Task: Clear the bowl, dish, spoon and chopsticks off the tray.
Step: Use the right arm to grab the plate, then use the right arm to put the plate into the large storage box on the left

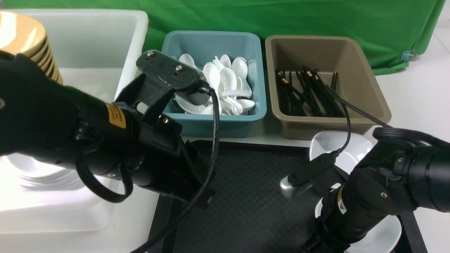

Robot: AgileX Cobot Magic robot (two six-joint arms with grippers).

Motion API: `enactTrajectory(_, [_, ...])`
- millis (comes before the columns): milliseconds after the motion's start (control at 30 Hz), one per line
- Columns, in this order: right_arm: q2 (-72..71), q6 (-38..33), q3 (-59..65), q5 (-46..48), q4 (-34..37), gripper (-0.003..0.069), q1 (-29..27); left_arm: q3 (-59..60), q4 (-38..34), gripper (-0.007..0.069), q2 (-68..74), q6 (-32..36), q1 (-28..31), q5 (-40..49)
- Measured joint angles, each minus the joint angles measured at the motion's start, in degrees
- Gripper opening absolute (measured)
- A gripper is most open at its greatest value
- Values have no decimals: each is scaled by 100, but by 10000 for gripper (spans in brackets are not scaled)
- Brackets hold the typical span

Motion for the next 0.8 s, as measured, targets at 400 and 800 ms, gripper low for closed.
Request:
enactTrajectory(400, [-1120, -206, -1116, 763, 822, 26, 864, 0, 1066, 21, -89, -1102, 168, 121])
enactTrajectory(800, [-40, -2201, -4490, 809, 2017, 26, 930, -93, 1315, 21, -1258, -1285, 2947, 533])
